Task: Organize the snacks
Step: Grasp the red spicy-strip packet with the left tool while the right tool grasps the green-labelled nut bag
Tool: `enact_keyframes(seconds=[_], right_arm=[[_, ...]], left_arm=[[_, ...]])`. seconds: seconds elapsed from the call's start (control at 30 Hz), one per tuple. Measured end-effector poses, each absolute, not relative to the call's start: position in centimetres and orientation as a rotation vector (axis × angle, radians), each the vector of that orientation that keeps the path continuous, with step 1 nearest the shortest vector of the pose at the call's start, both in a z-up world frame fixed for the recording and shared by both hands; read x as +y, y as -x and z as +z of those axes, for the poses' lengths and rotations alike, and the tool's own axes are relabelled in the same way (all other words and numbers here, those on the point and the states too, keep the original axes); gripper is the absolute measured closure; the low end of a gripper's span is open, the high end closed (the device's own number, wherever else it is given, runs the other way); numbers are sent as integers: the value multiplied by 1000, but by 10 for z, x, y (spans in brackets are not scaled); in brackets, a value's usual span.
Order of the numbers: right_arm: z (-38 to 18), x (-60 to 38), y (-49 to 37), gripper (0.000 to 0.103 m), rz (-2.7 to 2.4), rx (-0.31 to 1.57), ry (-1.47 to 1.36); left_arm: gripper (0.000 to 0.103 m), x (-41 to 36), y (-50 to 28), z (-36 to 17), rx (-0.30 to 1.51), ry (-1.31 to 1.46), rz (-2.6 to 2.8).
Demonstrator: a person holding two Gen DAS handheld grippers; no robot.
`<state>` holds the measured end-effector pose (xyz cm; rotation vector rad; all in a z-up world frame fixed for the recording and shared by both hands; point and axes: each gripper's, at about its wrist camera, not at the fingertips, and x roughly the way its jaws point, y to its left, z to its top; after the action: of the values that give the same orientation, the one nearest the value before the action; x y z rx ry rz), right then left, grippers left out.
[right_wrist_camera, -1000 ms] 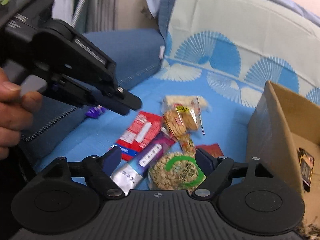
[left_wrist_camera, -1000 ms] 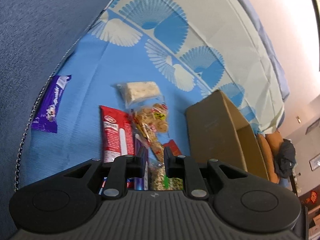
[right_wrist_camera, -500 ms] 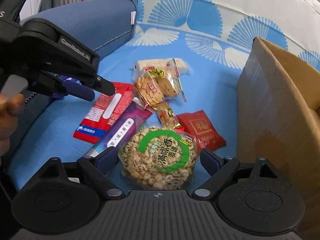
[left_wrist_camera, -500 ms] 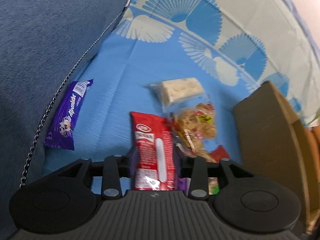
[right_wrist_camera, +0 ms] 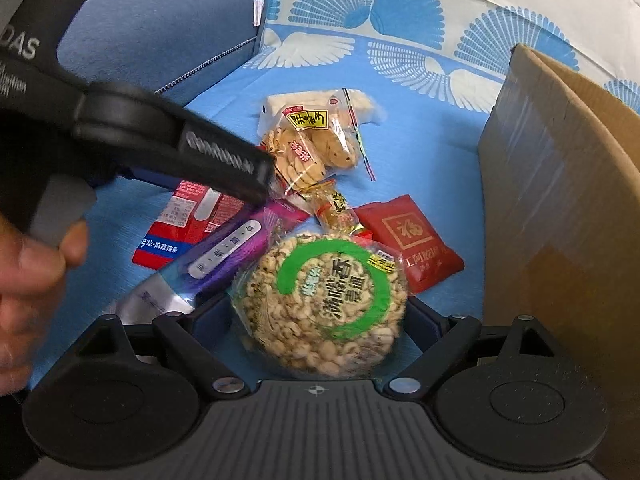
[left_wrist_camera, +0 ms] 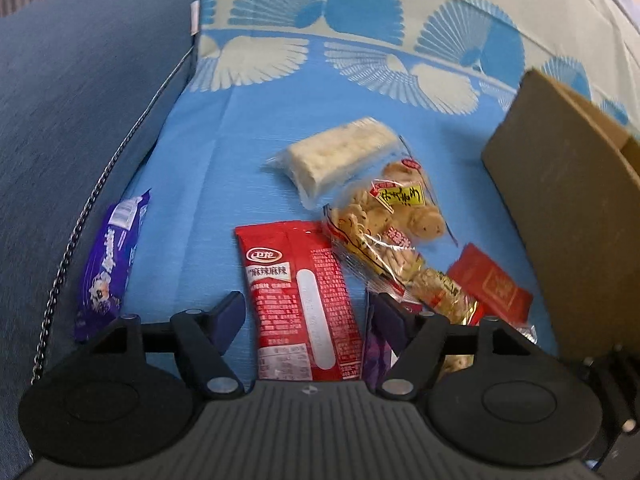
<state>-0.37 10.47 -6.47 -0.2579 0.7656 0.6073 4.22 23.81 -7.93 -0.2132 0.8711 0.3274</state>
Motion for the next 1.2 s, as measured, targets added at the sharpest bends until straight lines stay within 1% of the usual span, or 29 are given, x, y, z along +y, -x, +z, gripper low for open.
enact_keyframes(seconds=[0.03, 0.07, 0.1, 0.27, 0.37, 0.6, 0.7, 0.8, 0.87, 0.97, 1.07, 1.2], right_arm=[[-64, 104, 3, 11, 607, 767, 256], [-64, 104, 3, 11, 607, 768, 253], [-65, 104, 2, 11, 608, 769, 250], [-65, 100, 1, 18, 613, 762, 242], [-64, 97, 3, 19, 613, 749, 242], [-47, 90, 17, 20, 680, 647, 235], [-43, 87, 26, 20, 711, 630, 251], [-40, 83, 36, 20, 738, 630, 272], [-41, 79, 42, 20, 757, 669, 265], [-47, 73, 53, 20, 788, 730, 257], [-48, 68, 71, 20, 809, 717, 315], [-50, 60, 83, 19, 822, 722, 358]], left_arm=[[29, 239, -42, -80, 870, 213, 325], [37, 239, -42, -80, 868, 212, 326], [48, 239, -42, -80, 869, 201, 339], [55, 240, -39, -78, 861, 191, 351], [61, 245, -34, -71, 827, 210, 384], [61, 263, -7, -45, 667, 362, 403], [61, 265, 3, -34, 645, 432, 348], [61, 264, 8, -34, 701, 533, 244], [61, 257, 10, -34, 771, 573, 147], [61, 242, 17, -29, 837, 523, 131], [61, 235, 26, -26, 900, 494, 167], [60, 241, 39, -36, 1059, 488, 309]])
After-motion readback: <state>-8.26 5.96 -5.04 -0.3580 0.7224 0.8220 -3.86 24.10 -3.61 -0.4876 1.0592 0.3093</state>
